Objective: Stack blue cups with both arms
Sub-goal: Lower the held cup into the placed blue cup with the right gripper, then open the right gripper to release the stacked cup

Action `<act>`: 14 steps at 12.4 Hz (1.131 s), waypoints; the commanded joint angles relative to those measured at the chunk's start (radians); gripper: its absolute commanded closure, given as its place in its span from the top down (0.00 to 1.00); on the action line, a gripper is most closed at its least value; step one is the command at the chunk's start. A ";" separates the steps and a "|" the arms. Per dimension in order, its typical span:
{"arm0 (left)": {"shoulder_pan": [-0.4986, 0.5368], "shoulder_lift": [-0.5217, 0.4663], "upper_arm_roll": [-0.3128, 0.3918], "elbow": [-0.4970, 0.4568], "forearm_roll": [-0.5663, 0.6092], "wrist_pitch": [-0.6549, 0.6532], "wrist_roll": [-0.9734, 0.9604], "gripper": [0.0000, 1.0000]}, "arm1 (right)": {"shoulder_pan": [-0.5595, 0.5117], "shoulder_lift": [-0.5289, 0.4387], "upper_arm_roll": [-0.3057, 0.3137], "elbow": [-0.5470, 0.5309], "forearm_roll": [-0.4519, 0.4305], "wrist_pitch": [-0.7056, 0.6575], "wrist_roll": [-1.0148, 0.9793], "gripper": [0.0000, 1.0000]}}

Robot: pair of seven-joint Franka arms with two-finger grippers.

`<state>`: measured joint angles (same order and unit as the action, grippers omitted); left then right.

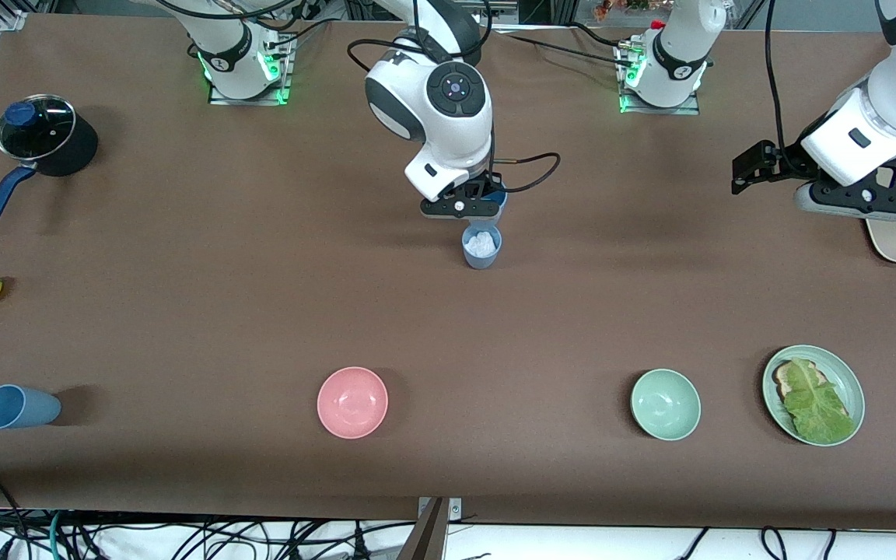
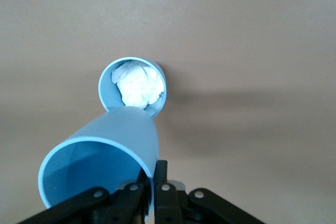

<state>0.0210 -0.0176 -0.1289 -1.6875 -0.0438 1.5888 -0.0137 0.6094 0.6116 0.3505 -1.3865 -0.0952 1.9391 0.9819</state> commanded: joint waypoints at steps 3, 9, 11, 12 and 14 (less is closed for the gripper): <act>-0.004 0.001 0.003 0.014 0.032 -0.018 0.020 1.00 | 0.006 0.028 -0.013 0.041 -0.023 0.044 -0.002 0.00; -0.004 -0.001 0.003 0.014 0.032 -0.018 0.020 1.00 | 0.006 0.028 -0.024 0.047 -0.063 0.051 -0.019 0.00; -0.006 0.001 0.003 0.014 0.032 -0.018 0.018 1.00 | 0.006 0.030 -0.024 0.047 -0.066 0.051 -0.020 0.00; -0.006 0.001 0.003 0.014 0.032 -0.018 0.018 1.00 | 0.004 0.030 -0.024 0.047 -0.070 0.051 -0.028 0.00; -0.006 0.001 0.003 0.014 0.032 -0.018 0.018 1.00 | 0.003 0.040 -0.024 0.047 -0.072 0.052 -0.026 0.00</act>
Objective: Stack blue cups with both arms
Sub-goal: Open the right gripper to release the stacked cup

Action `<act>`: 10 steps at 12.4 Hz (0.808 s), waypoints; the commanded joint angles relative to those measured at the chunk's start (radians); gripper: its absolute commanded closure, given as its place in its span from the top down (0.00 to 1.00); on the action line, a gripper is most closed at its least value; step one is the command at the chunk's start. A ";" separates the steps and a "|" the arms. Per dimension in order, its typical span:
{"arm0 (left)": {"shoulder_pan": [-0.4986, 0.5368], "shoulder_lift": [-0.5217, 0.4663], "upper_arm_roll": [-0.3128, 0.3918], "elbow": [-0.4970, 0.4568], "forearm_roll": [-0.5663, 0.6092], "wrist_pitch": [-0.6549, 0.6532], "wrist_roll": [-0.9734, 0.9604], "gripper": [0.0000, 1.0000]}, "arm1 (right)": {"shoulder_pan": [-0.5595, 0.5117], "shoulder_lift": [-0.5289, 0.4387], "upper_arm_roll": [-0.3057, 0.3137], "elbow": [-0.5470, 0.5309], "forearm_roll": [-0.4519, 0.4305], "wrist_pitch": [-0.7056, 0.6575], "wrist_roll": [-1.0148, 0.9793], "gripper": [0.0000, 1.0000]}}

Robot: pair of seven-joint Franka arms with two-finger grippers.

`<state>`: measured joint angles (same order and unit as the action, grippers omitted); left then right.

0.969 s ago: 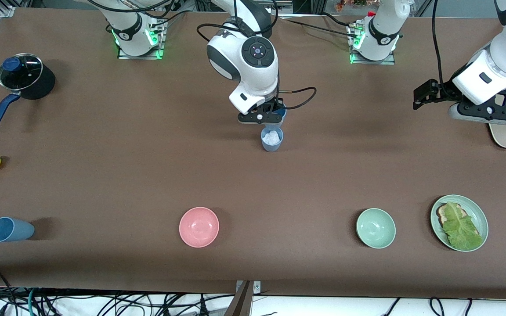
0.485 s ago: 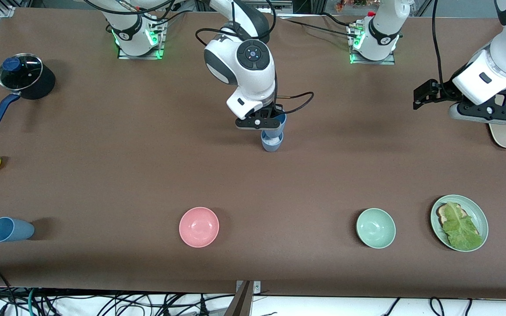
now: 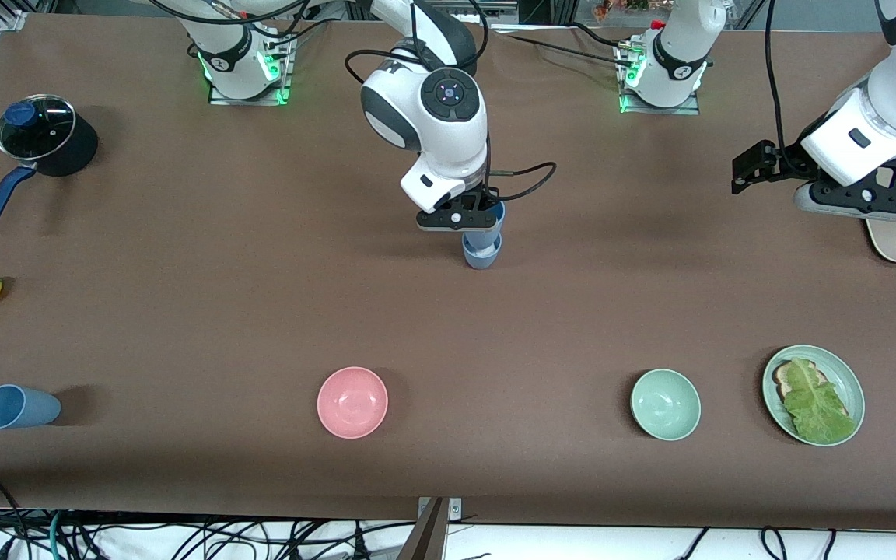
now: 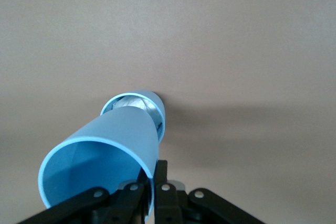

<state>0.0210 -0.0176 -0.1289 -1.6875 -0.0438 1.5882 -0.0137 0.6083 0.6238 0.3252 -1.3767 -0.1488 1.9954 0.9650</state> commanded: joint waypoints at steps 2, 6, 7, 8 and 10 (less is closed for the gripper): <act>-0.006 -0.001 0.003 0.014 0.032 -0.017 0.018 1.00 | 0.004 0.037 0.002 0.038 -0.021 -0.004 -0.008 0.00; -0.004 -0.001 0.003 0.014 0.032 -0.017 0.020 1.00 | 0.004 0.037 0.002 0.038 -0.029 -0.004 -0.011 0.00; -0.004 0.001 0.003 0.014 0.032 -0.023 0.020 1.00 | 0.004 0.037 0.002 0.038 -0.028 -0.006 -0.008 0.07; -0.004 0.001 0.003 0.014 0.032 -0.024 0.020 1.00 | 0.002 0.036 0.002 0.039 -0.025 -0.006 -0.005 0.20; -0.004 0.001 0.003 0.014 0.030 -0.025 0.020 1.00 | 0.001 0.030 0.002 0.039 -0.024 -0.010 -0.005 0.48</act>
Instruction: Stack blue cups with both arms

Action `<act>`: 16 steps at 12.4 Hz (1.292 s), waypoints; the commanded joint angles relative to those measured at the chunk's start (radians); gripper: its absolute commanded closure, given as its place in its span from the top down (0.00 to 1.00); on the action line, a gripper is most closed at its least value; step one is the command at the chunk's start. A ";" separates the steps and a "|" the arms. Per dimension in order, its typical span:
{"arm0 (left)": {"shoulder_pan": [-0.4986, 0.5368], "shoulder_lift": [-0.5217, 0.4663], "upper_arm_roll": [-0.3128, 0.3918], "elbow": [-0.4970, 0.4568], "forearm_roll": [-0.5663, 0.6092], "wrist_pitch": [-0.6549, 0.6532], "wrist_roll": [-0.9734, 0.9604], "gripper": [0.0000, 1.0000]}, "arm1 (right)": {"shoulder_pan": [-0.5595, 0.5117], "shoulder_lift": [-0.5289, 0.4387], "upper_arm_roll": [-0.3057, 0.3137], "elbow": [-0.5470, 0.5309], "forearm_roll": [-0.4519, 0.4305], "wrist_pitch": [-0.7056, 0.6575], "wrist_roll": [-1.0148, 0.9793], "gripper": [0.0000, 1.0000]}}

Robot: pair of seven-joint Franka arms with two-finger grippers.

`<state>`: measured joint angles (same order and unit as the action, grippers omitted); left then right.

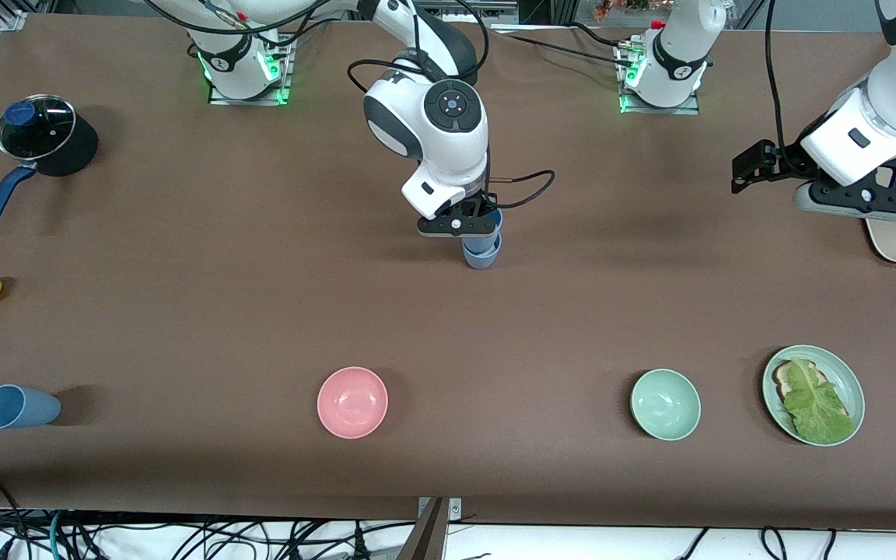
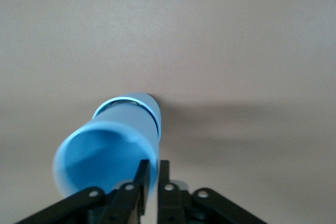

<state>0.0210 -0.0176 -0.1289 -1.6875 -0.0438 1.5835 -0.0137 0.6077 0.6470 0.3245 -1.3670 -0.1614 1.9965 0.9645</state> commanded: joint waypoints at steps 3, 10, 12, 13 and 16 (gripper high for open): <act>-0.006 0.001 0.003 0.014 0.032 -0.022 0.020 1.00 | 0.000 -0.013 0.001 0.031 -0.015 -0.018 -0.015 0.76; -0.006 0.001 0.003 0.015 0.030 -0.022 0.020 1.00 | -0.217 -0.122 -0.007 0.029 -0.001 -0.186 -0.372 1.00; -0.004 0.001 0.003 0.014 0.030 -0.022 0.020 1.00 | -0.311 -0.151 -0.007 0.029 0.000 -0.243 -0.485 1.00; -0.004 0.001 0.003 0.015 0.030 -0.022 0.020 1.00 | -0.345 -0.156 -0.007 0.028 0.000 -0.273 -0.503 1.00; -0.004 0.001 0.003 0.014 0.030 -0.022 0.020 1.00 | -0.414 -0.161 -0.009 0.029 -0.001 -0.306 -0.507 1.00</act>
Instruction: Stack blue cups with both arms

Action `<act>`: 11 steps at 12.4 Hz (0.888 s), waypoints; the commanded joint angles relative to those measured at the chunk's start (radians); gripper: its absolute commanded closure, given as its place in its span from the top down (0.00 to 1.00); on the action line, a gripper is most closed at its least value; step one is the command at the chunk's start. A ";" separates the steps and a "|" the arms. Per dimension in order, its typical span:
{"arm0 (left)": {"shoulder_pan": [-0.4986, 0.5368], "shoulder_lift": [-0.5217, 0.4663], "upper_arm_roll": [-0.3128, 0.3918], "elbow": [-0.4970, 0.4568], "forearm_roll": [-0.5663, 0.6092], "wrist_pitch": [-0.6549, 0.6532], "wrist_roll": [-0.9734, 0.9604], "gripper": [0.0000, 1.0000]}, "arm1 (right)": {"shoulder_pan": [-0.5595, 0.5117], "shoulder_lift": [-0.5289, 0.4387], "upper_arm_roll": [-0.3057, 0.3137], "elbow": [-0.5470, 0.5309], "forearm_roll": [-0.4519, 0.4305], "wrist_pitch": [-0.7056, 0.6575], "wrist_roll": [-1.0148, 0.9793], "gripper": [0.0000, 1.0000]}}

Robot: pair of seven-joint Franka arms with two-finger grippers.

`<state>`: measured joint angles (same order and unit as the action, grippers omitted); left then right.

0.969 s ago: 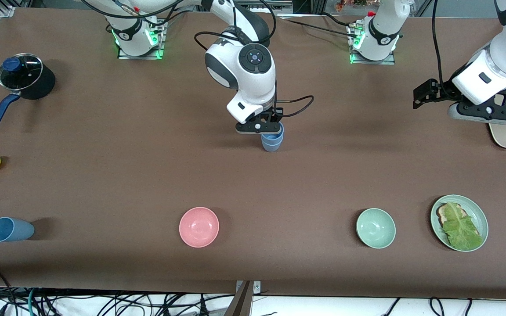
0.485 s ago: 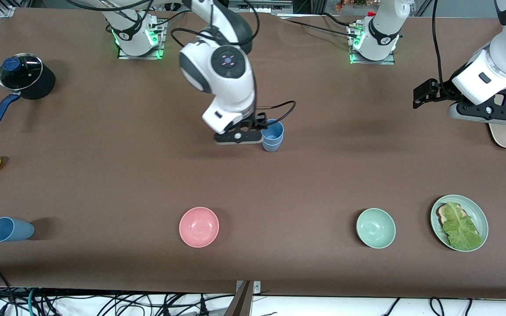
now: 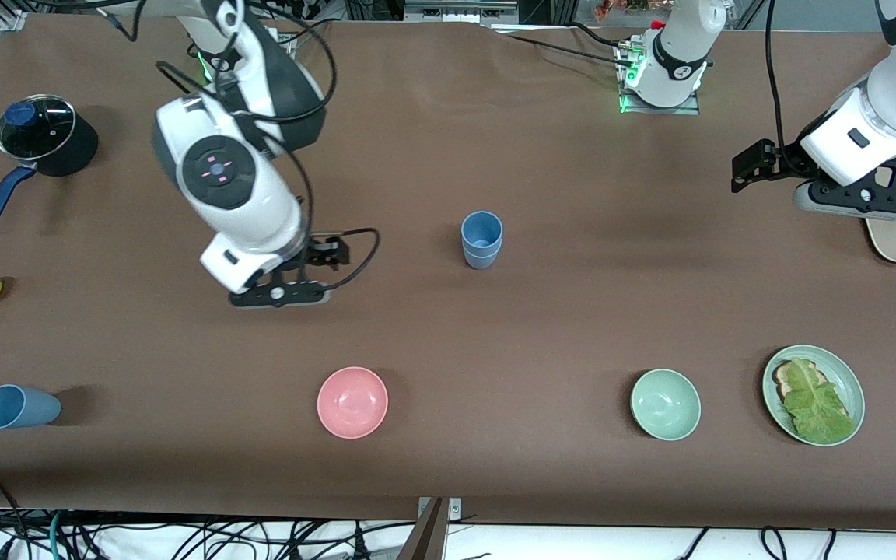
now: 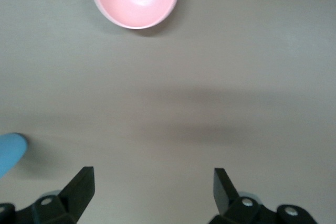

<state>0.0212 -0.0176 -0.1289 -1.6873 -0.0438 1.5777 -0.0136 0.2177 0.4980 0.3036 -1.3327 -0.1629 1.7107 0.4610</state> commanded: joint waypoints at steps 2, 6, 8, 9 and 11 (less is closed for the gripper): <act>-0.004 0.001 0.003 0.015 0.030 -0.016 0.021 1.00 | -0.075 -0.012 0.012 0.012 0.003 -0.025 -0.037 1.00; -0.004 0.001 0.003 0.015 0.030 -0.018 0.021 1.00 | -0.188 -0.070 0.011 0.038 0.009 -0.184 -0.172 1.00; -0.004 0.001 0.005 0.014 0.030 -0.018 0.021 1.00 | -0.266 -0.120 0.009 0.038 0.064 -0.224 -0.290 1.00; -0.004 0.001 0.005 0.014 0.030 -0.018 0.021 1.00 | -0.300 -0.140 -0.004 0.038 0.098 -0.245 -0.345 1.00; -0.004 0.001 0.005 0.014 0.030 -0.018 0.021 1.00 | -0.310 -0.173 -0.069 0.033 0.123 -0.290 -0.451 1.00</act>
<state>0.0216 -0.0173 -0.1289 -1.6866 -0.0438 1.5755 -0.0136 -0.0822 0.3606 0.2710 -1.2890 -0.0734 1.4528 0.0906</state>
